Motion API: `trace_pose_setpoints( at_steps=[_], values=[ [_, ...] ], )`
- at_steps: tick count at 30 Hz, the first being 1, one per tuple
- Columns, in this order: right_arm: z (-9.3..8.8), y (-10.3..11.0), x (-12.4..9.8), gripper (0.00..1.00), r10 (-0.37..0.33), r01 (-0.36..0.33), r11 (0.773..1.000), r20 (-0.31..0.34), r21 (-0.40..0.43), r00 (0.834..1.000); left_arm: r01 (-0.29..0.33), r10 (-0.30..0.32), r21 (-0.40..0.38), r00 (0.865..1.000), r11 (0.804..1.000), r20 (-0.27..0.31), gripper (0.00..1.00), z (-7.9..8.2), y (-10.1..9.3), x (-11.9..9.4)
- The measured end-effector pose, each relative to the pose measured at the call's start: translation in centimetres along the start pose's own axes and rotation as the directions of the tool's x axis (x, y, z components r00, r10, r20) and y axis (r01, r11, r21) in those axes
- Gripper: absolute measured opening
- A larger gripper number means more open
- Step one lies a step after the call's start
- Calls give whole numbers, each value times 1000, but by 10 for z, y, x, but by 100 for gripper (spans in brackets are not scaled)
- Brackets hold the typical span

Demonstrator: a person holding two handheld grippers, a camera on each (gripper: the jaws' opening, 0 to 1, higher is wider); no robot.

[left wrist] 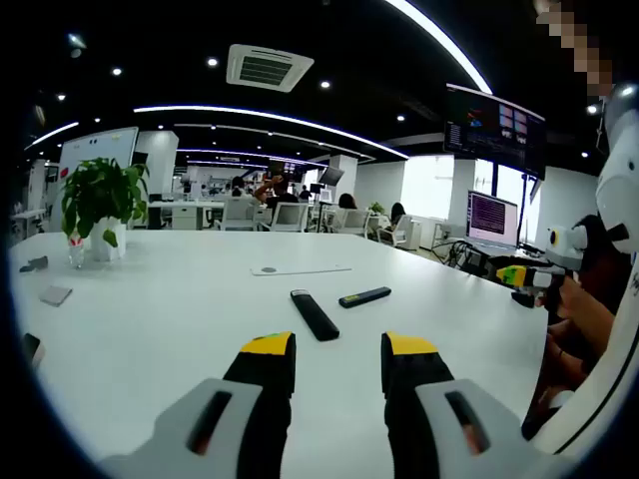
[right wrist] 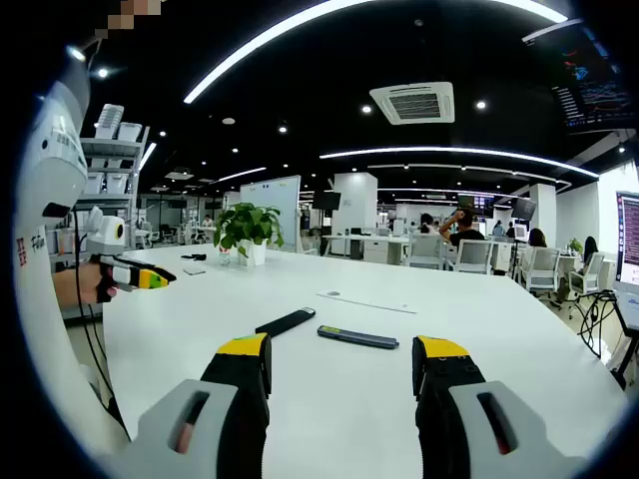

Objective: Pflip the remote and laser pointer to the front side, press the buttons, and align them neatly on the table

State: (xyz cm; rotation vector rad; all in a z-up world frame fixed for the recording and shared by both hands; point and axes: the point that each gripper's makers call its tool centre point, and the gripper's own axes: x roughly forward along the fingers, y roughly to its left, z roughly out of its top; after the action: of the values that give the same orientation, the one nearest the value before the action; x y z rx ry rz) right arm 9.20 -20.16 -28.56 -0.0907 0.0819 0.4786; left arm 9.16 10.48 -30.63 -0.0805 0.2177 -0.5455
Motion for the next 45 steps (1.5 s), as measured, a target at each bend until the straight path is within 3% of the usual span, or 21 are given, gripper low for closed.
trace_pose_setpoints(
  at_steps=[21,35,45],
  values=[
    [2,5,1,58,-7,7,999,-2,-31,1000,16,-16,-9,999,1000,-28,35,-6,0,3],
    [-4,-2,-5,58,-37,37,999,23,1,999,56,-55,7,996,998,-71,36,-10,-9,13],
    [-5,-2,1,58,-14,13,1000,48,23,999,76,-75,7,994,997,-81,36,-7,-15,23]
  ],
)
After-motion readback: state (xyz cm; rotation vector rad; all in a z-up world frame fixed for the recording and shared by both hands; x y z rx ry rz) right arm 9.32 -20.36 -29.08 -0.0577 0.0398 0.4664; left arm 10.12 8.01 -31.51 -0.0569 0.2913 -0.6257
